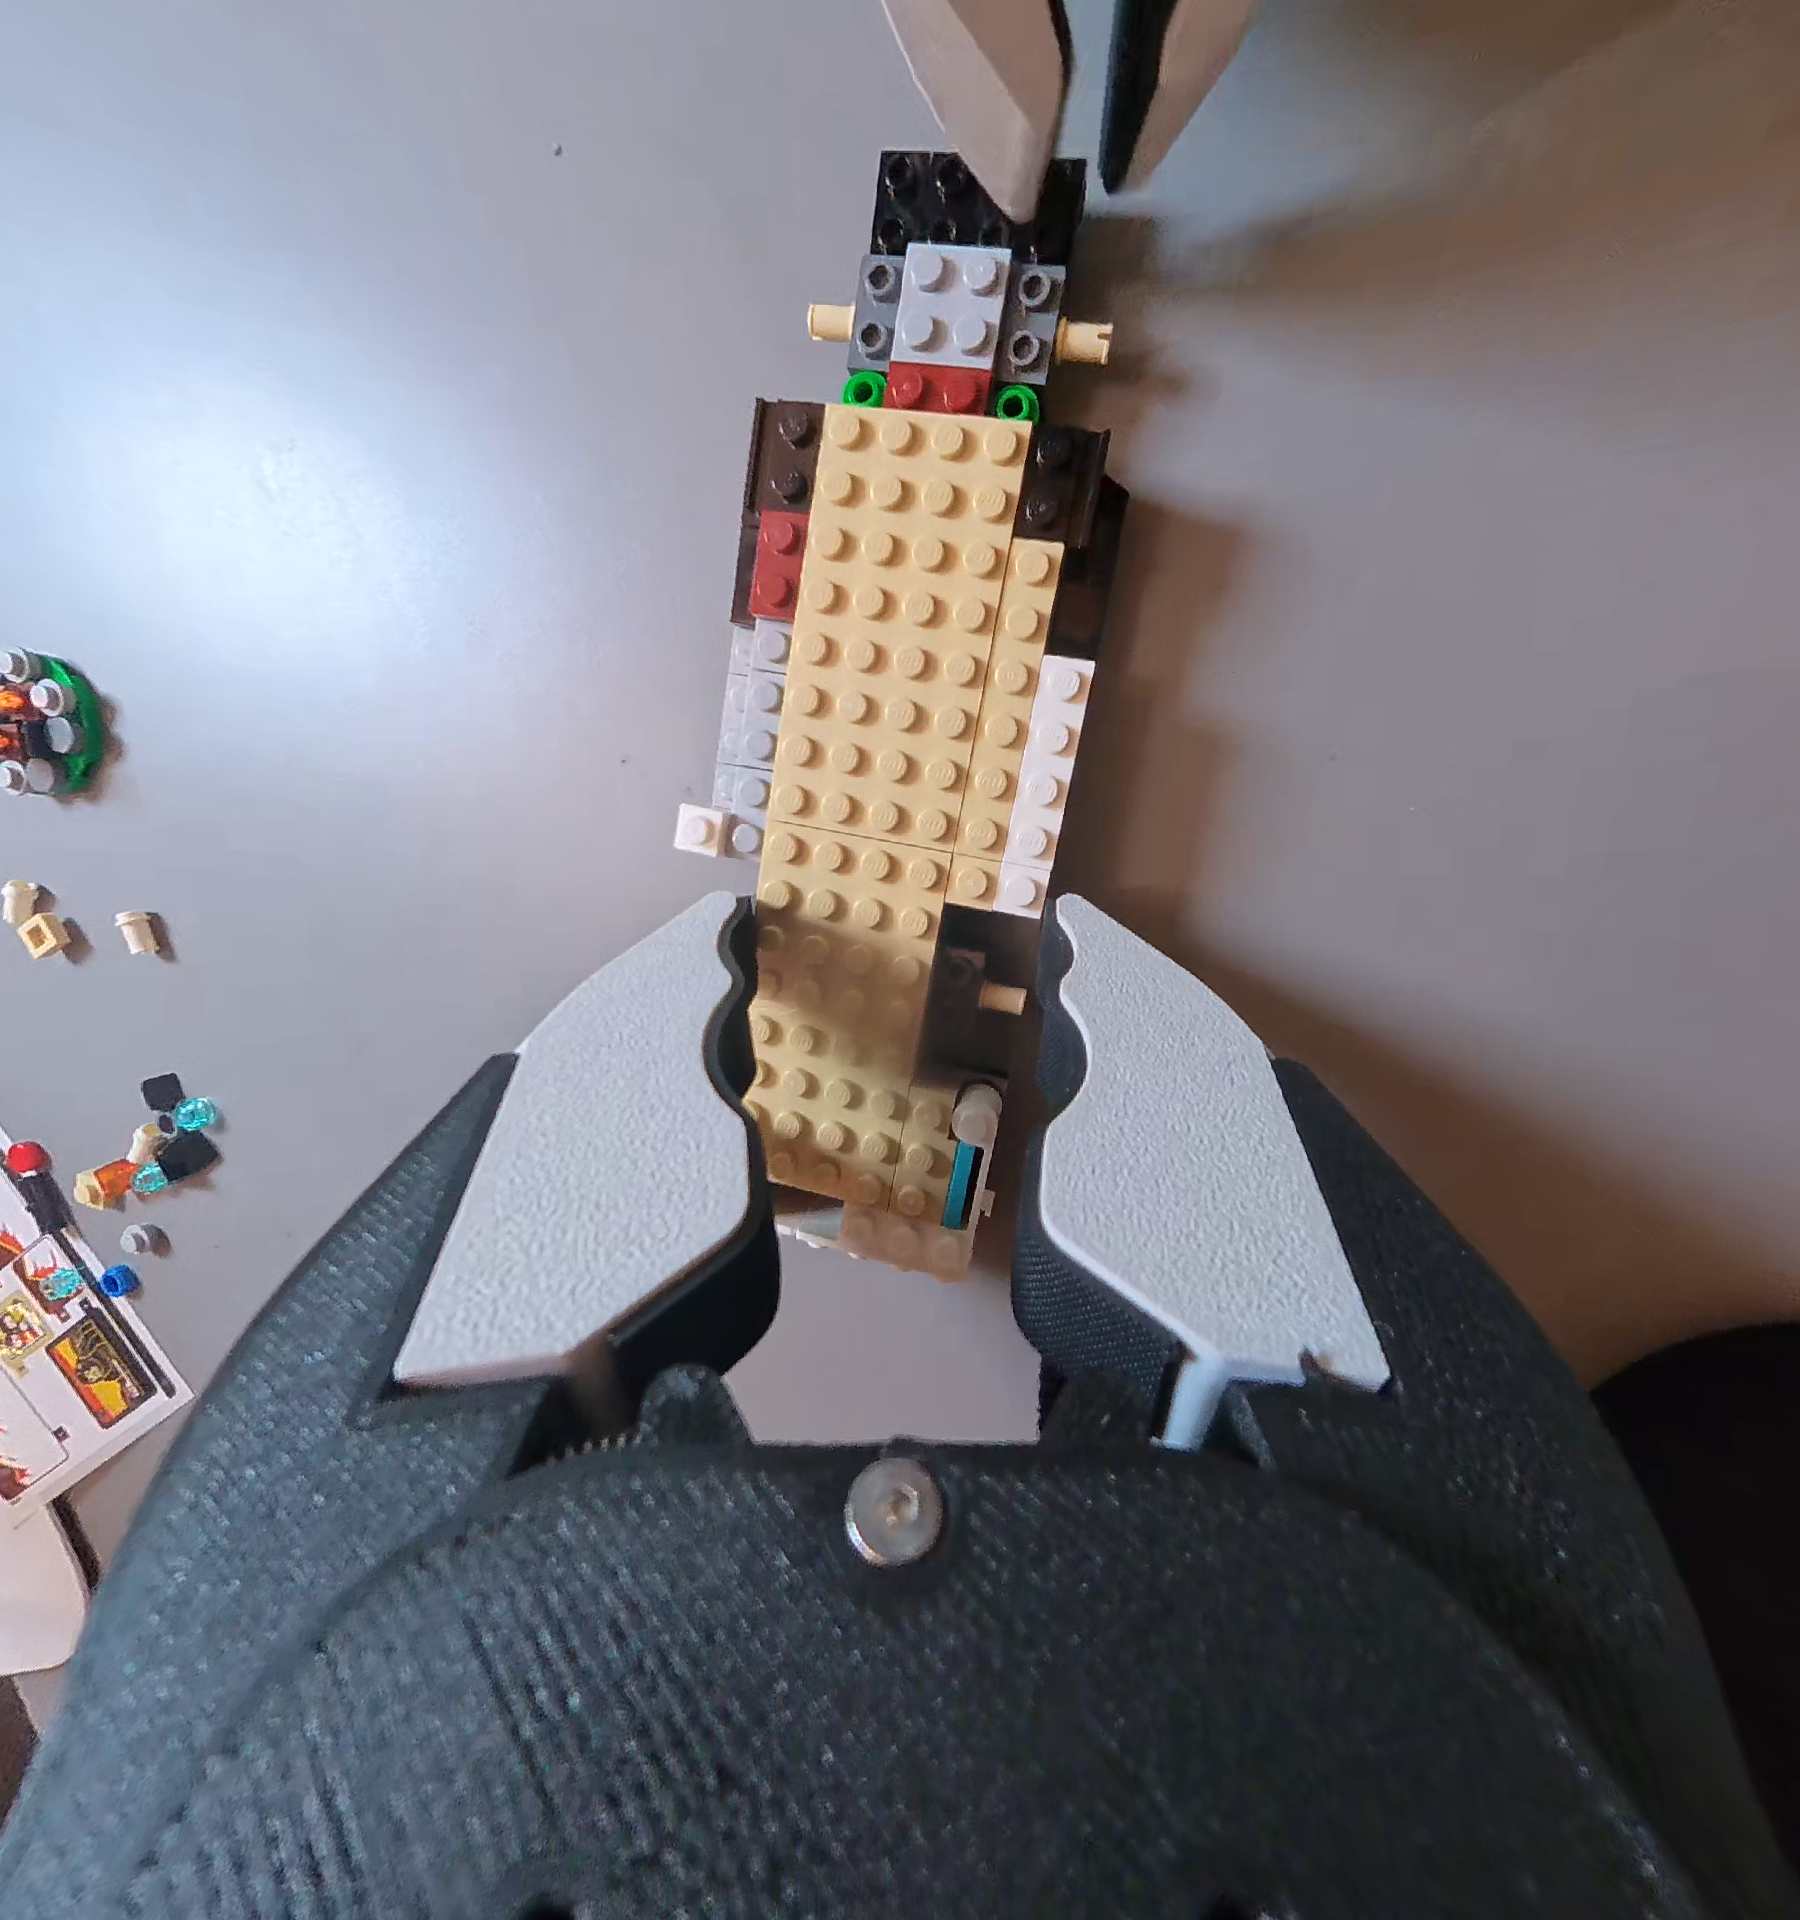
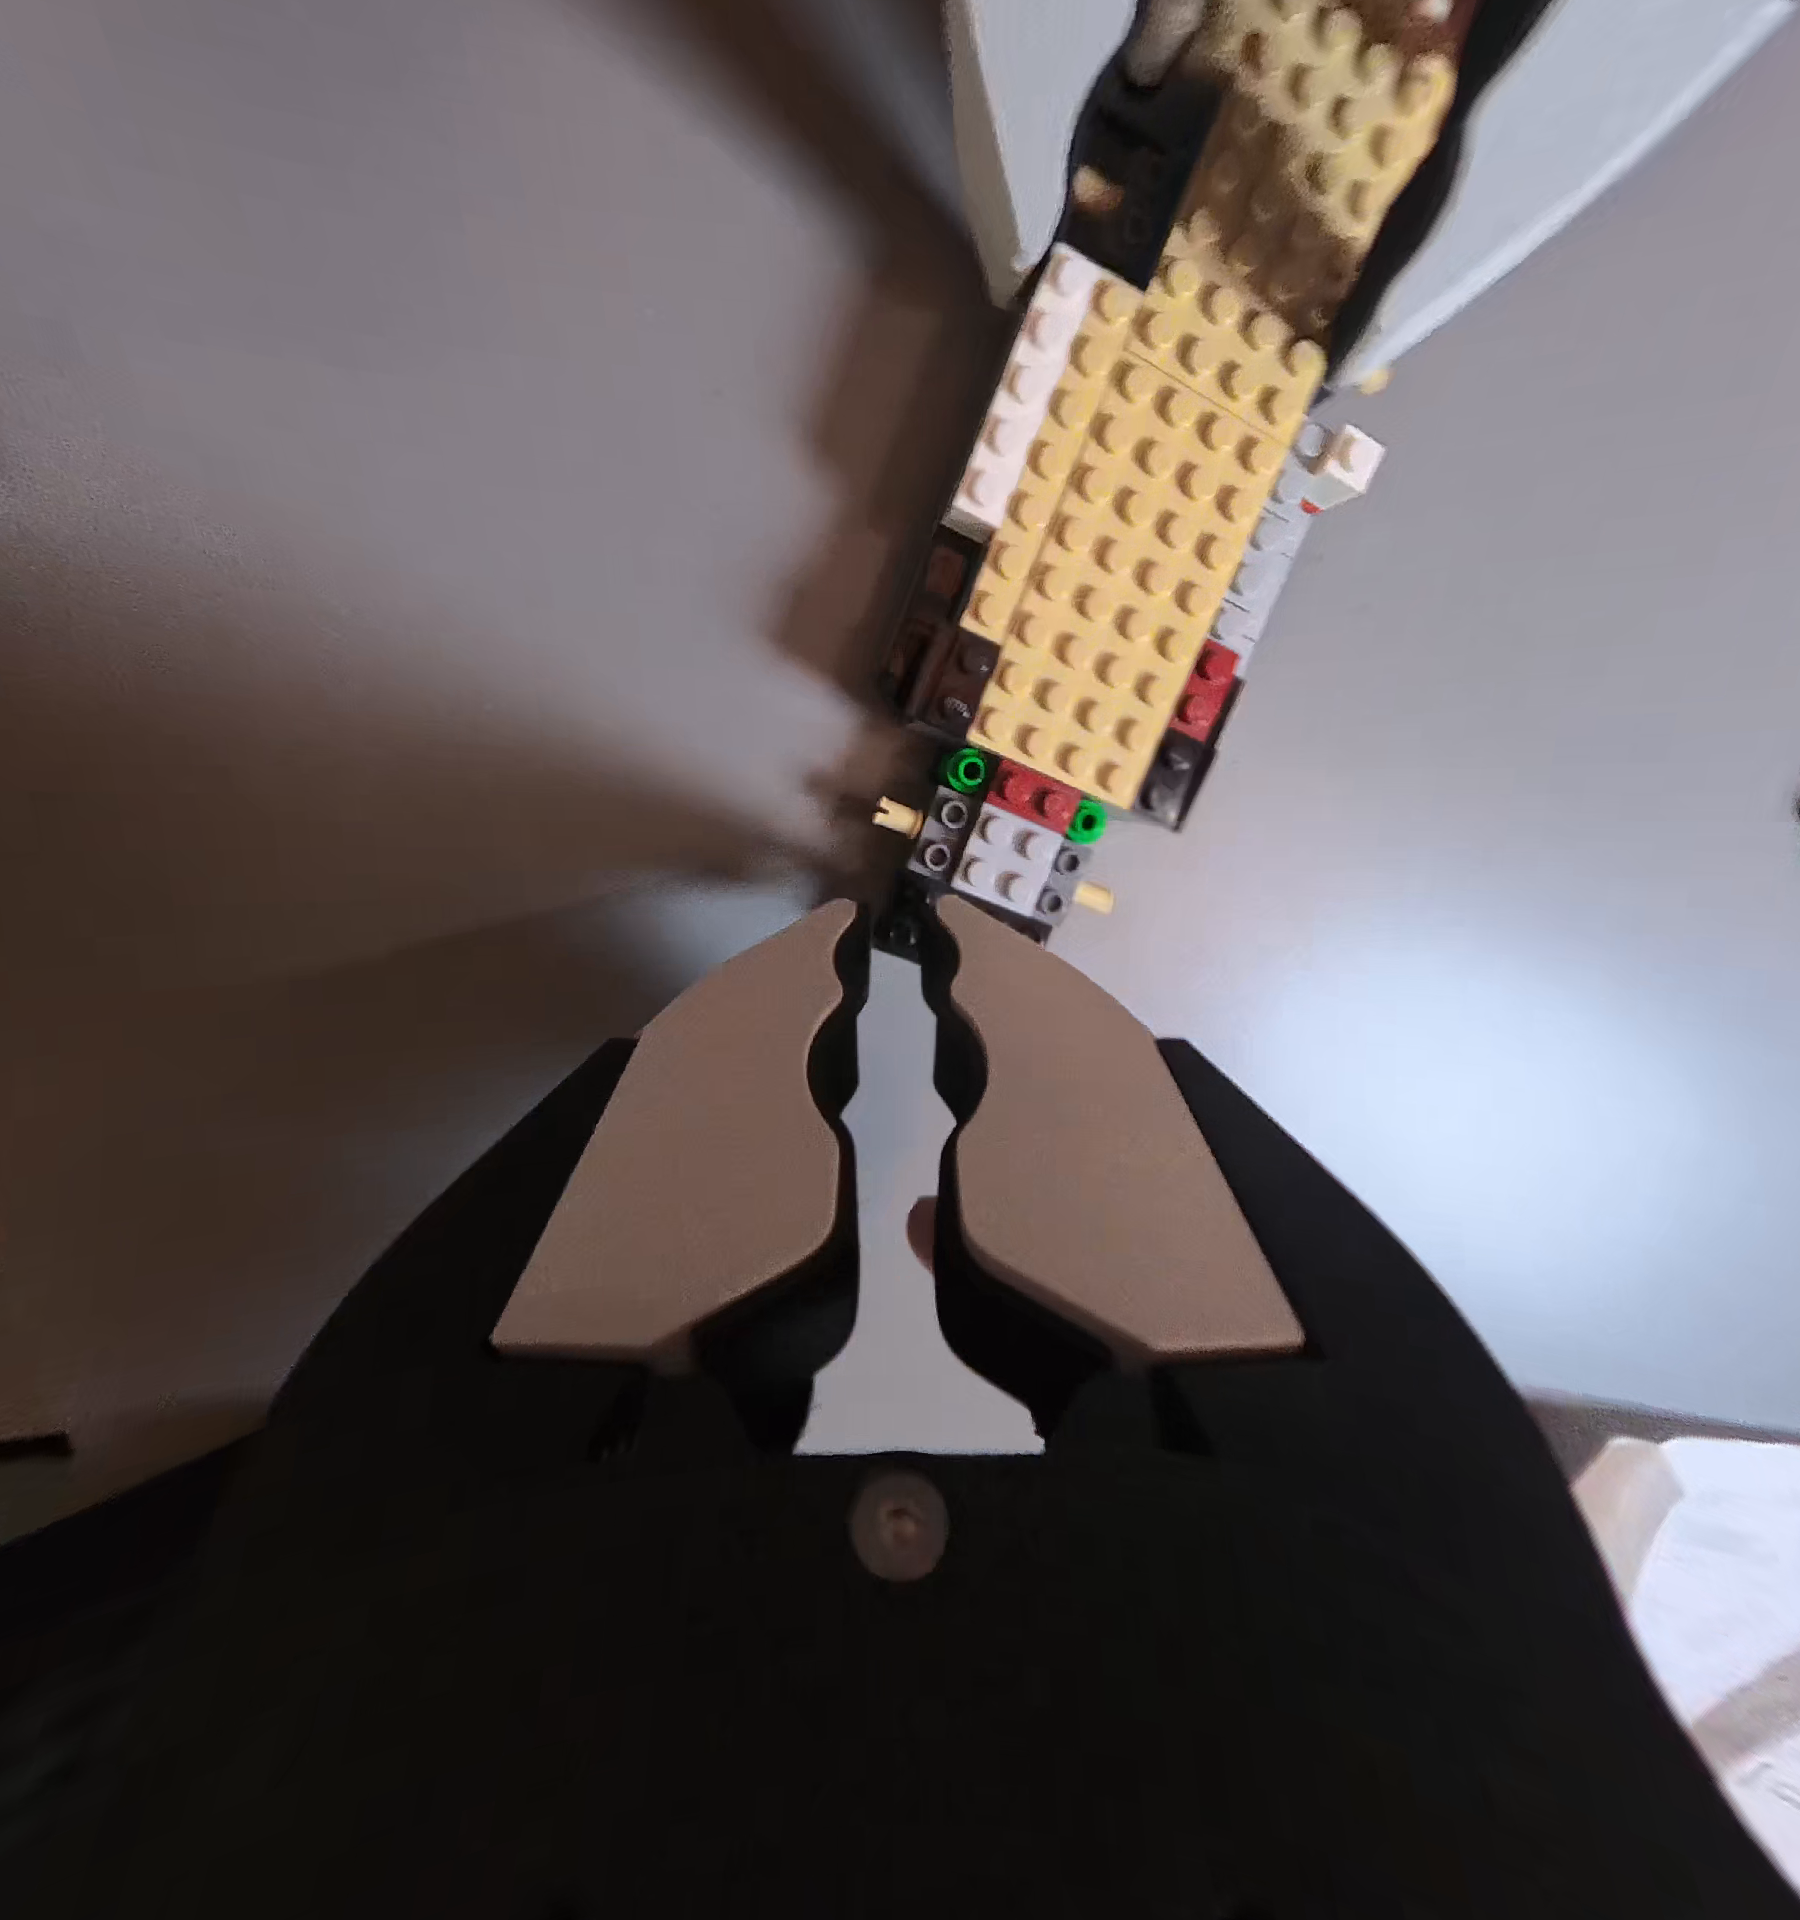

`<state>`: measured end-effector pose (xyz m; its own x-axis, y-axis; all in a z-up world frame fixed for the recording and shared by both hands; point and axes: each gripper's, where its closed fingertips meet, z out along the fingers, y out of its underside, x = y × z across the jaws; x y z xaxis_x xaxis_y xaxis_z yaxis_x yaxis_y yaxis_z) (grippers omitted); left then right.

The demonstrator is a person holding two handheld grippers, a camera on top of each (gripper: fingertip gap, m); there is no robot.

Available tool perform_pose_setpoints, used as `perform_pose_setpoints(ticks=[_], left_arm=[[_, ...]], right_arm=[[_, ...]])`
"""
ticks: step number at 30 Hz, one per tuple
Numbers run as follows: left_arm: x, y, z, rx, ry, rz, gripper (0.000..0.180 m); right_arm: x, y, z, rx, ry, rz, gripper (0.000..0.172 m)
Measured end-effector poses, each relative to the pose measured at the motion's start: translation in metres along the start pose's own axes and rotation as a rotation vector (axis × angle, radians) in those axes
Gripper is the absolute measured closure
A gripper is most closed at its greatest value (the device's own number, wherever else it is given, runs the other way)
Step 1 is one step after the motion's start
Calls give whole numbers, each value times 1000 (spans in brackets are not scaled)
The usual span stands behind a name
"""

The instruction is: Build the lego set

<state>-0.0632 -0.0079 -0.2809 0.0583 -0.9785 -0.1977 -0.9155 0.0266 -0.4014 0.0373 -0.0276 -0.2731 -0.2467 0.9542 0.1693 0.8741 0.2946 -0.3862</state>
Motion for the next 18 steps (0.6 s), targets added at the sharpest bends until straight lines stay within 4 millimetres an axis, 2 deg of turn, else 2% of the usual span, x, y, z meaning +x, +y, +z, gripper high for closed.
perform_pose_setpoints(ticks=[3,6,8,12,18], left_arm=[[0,0,0,2,5,9,128],[0,0,0,4,10,21,128],[0,0,0,4,16,29,128],[0,0,0,2,26,60,128],[-10,0,0,-12,0,99,124]], right_arm=[[8,1,-18,139,41,130,157],[13,12,-24,222,111,197,155],[8,17,-18,234,99,227,151],[4,15,-4,238,82,200,146],[3,11,4,229,12,202,138]])
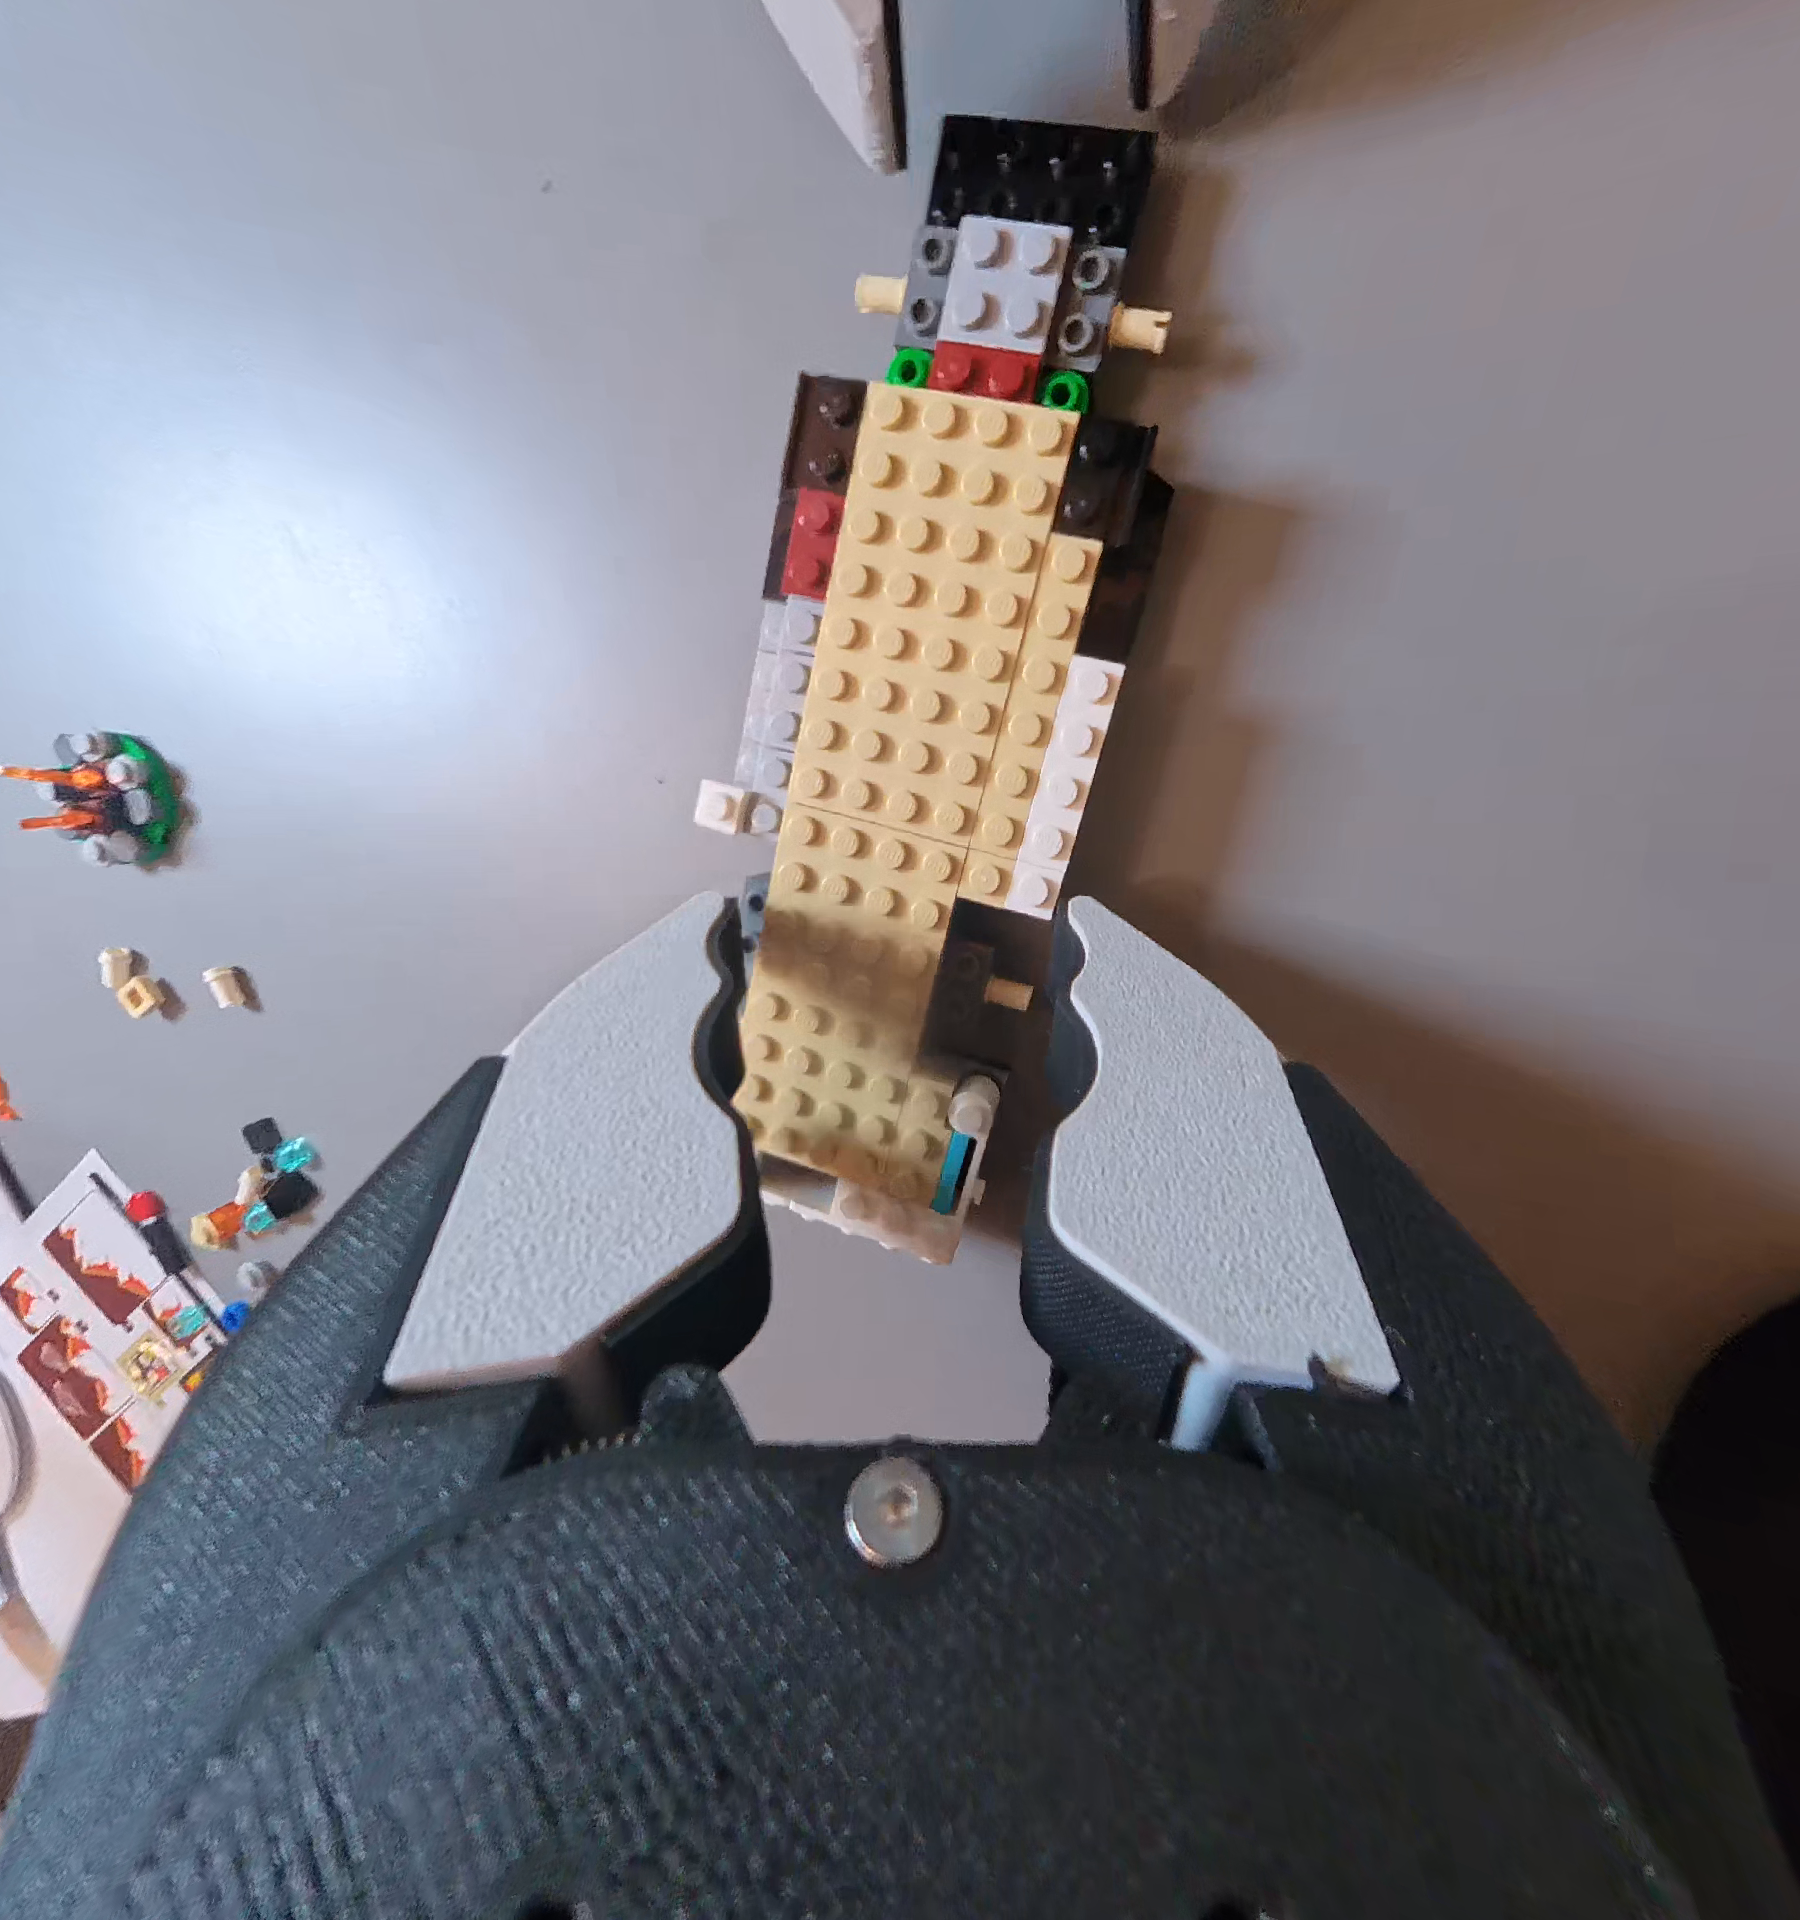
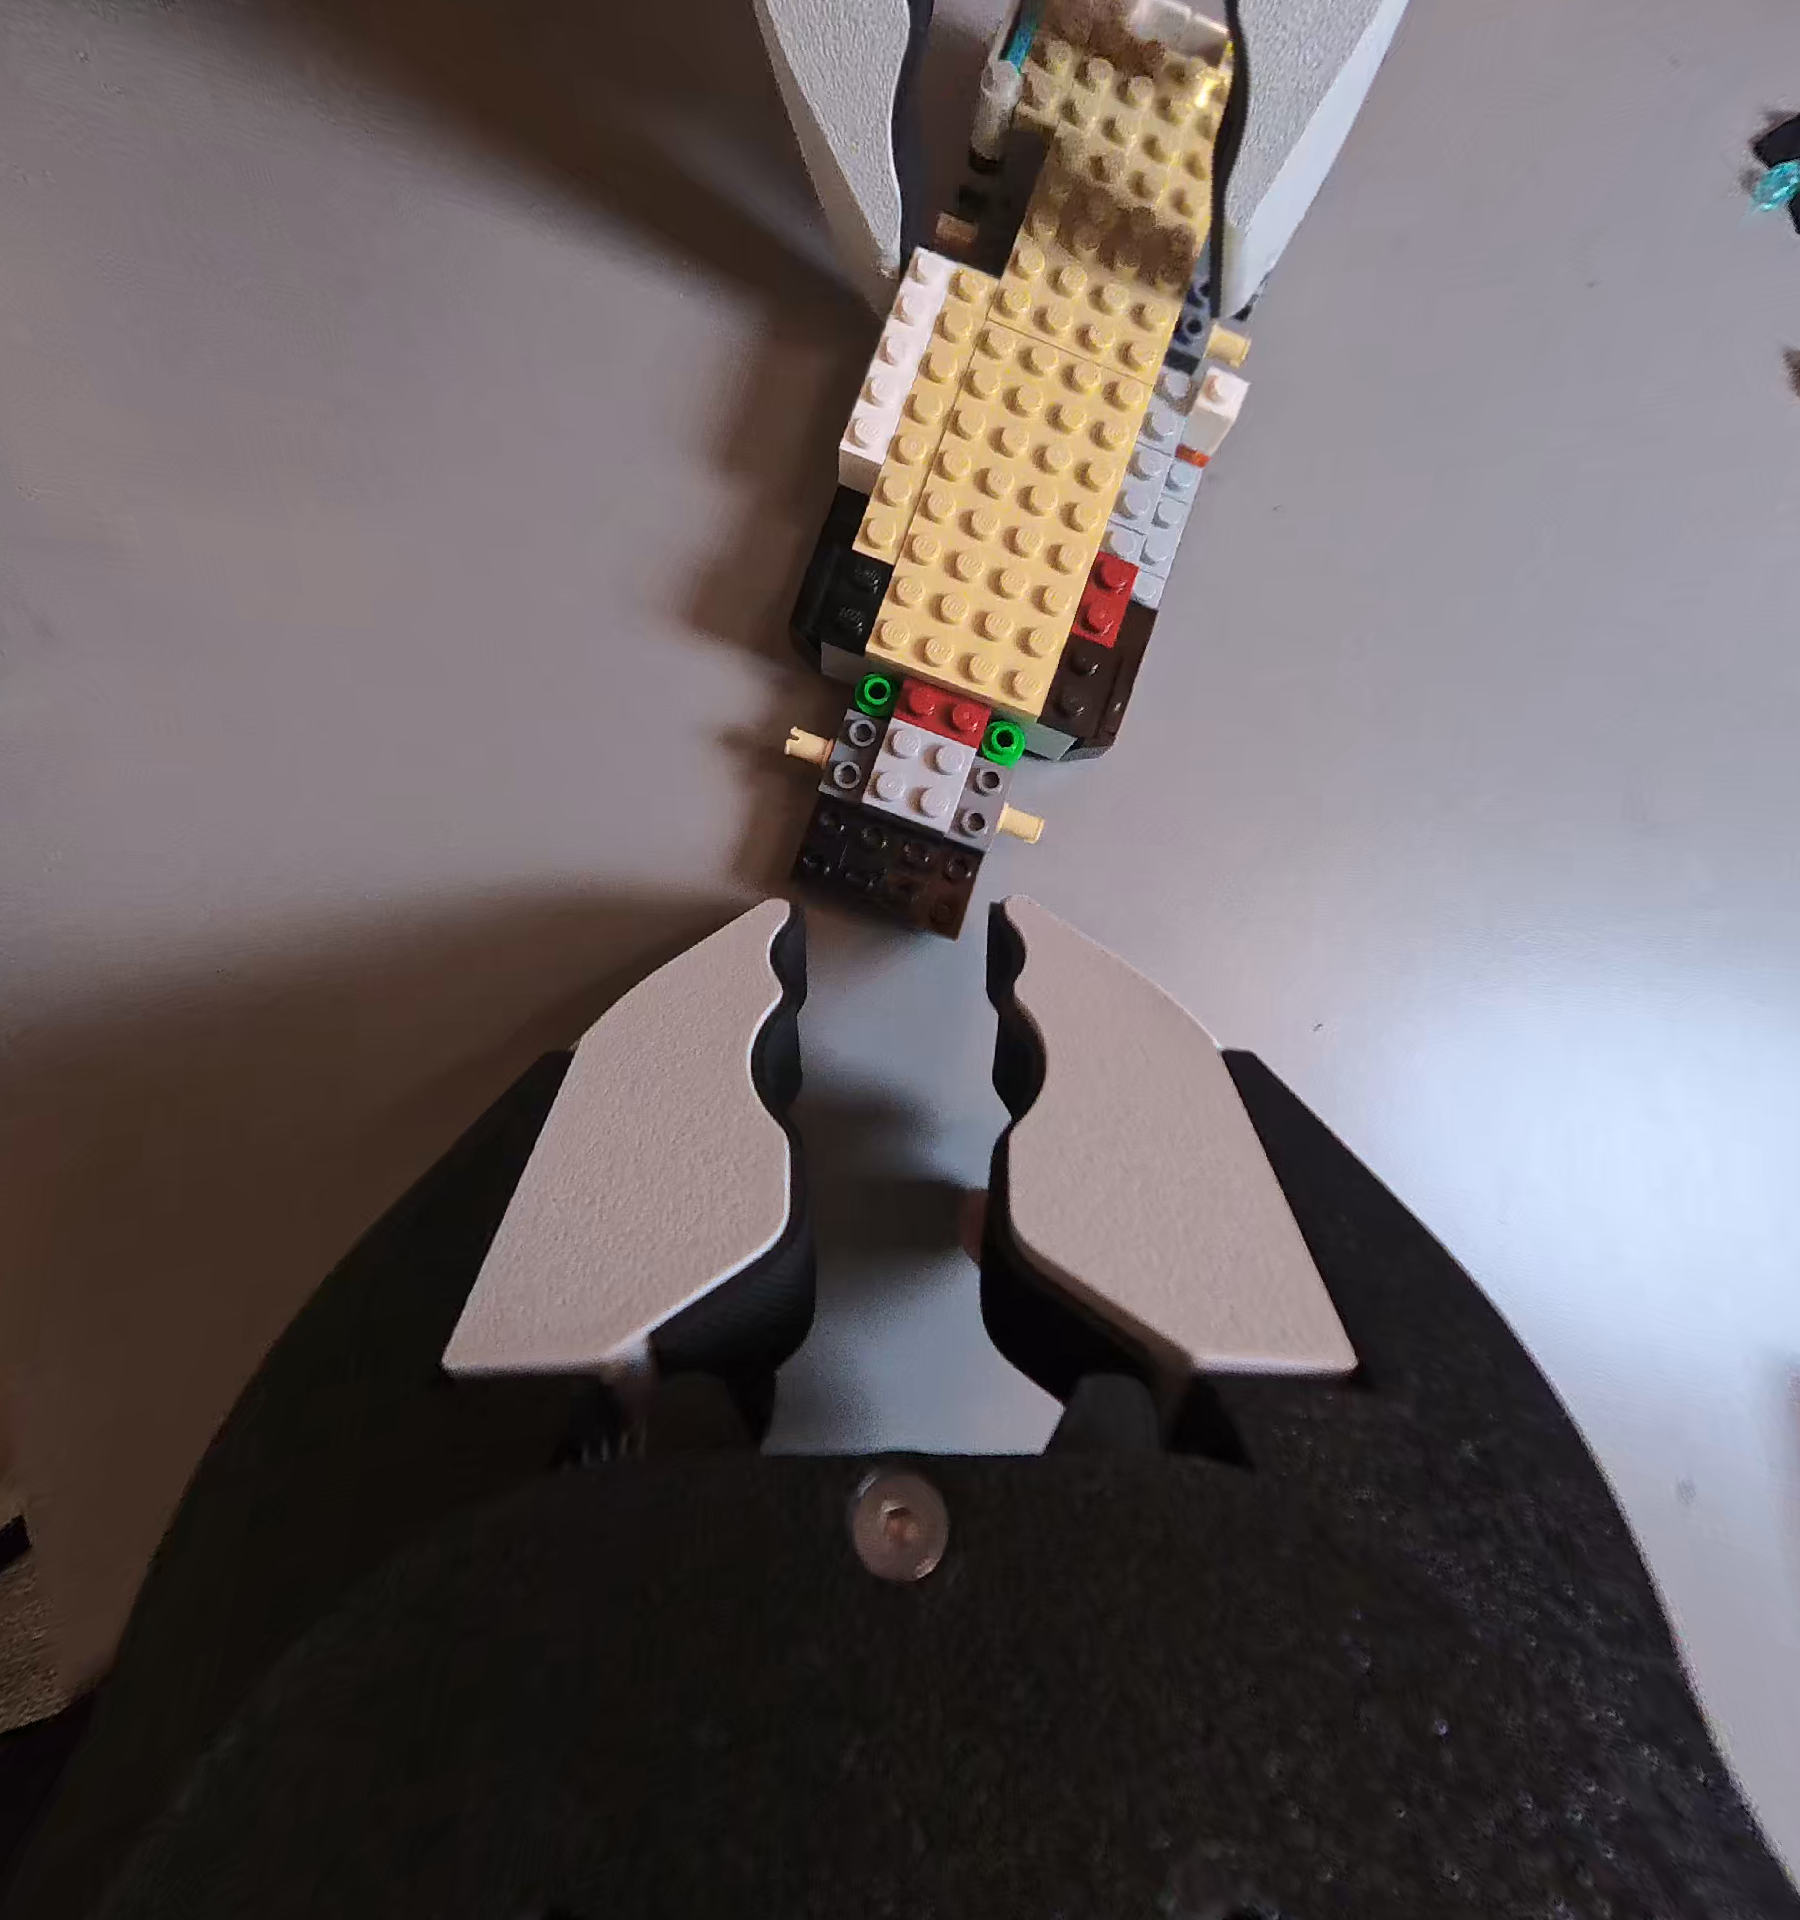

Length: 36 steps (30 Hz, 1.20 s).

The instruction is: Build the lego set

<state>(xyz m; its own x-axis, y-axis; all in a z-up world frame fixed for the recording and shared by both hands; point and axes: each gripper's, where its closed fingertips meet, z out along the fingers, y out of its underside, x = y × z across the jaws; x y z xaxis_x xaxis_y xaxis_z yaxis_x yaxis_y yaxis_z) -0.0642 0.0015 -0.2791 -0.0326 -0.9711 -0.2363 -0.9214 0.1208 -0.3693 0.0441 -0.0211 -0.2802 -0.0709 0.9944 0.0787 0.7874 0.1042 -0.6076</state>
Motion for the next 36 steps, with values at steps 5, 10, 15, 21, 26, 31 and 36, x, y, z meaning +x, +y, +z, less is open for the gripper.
perform_pose_setpoints(ticks=[5,10,15,21,26,31,36], left_arm=[[-25,9,-26,117,-240,-136,132],[-5,26,-42,219,-274,-407,142],[31,15,-22,245,-155,-488,146],[30,-3,-6,247,-133,-474,144],[10,-9,-2,256,-176,-470,146],[-19,-5,-16,339,-313,-564,145],[-10,6,-26,377,-310,-637,146]], right_arm=[[-29,-5,-7,59,-104,-47,145],[-12,-8,-19,168,-52,-22,147],[-2,-9,-2,98,-66,-69,146],[-14,-17,8,36,-174,-141,144],[-36,-25,11,70,-216,-172,148],[-57,-43,2,202,-252,-189,147],[-1,-33,-3,174,-85,-172,146]])
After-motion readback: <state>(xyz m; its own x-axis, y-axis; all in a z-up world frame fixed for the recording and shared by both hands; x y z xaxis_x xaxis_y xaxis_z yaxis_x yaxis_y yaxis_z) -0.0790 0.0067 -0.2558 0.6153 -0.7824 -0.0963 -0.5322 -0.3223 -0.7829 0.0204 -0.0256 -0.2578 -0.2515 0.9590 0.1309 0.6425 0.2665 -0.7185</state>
